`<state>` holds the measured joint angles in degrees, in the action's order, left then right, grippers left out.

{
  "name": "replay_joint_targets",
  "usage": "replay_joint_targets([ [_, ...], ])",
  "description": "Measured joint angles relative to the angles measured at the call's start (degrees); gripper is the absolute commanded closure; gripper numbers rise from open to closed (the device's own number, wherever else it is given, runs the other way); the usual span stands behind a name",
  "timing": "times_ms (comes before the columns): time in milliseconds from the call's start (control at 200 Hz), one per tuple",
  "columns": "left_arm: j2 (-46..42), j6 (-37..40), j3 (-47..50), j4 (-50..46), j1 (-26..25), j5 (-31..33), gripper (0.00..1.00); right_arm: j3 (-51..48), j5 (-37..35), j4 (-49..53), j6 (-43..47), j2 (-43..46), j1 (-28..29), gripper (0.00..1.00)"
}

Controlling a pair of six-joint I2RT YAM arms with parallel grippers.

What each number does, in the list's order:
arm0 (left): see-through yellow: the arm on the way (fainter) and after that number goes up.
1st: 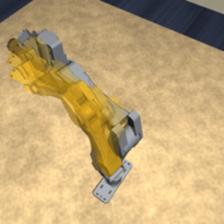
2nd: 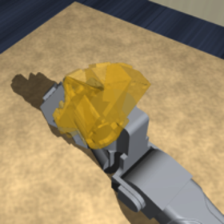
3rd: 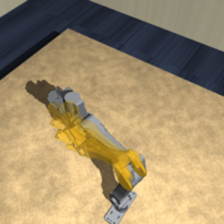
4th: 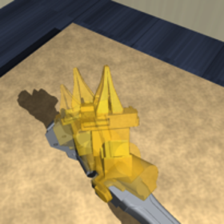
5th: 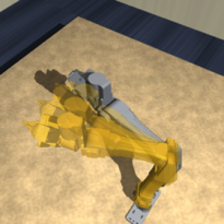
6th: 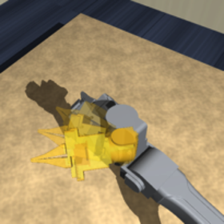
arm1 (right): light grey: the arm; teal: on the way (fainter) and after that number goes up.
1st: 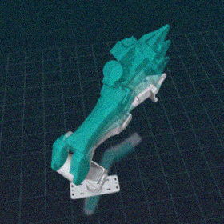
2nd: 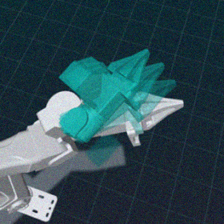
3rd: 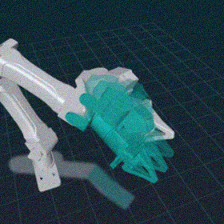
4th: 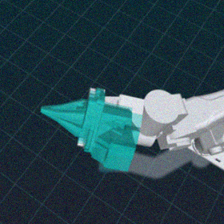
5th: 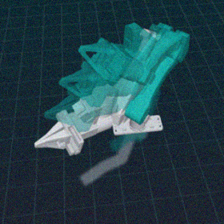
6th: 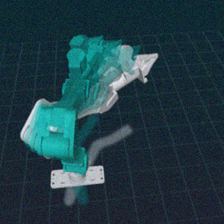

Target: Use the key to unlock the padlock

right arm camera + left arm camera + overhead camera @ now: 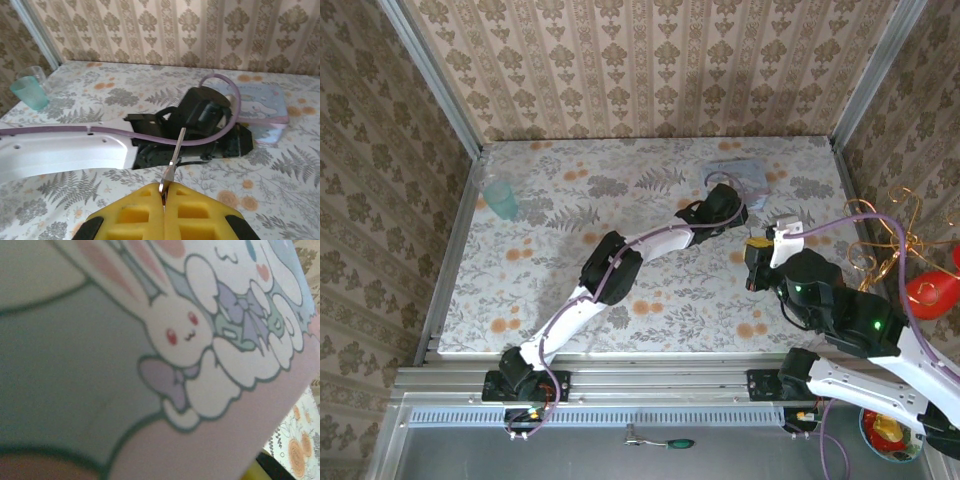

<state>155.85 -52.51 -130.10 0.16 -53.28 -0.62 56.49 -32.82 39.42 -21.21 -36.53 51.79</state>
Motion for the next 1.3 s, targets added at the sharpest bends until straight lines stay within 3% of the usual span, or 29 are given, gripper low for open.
replay_joint_targets([
  [240,-10.21,-0.26,19.93,10.36,1.77,-0.46,0.9,-0.09,2.25,0.52,-1.6,-0.37,-2.62,1.0],
  [495,-24.96,-0.13,47.34,22.71,8.17,-3.3,0.92,-0.09,7.28,0.61,-3.52,-3.26,-3.26,1.0],
  [880,-47.82,2.84,82.38,30.16,14.73,-3.91,0.92,-1.62,15.82,-4.79,-8.83,-11.74,-3.65,1.0],
  [1120,-61.94,3.28,97.94,28.57,14.19,-1.99,0.9,-2.67,22.67,-9.73,-13.27,-19.41,-3.65,1.0],
  [1300,-69.37,3.3,102.99,22.82,7.06,2.25,0.85,-4.0,26.95,-13.49,-17.33,-25.73,-2.08,1.0],
])
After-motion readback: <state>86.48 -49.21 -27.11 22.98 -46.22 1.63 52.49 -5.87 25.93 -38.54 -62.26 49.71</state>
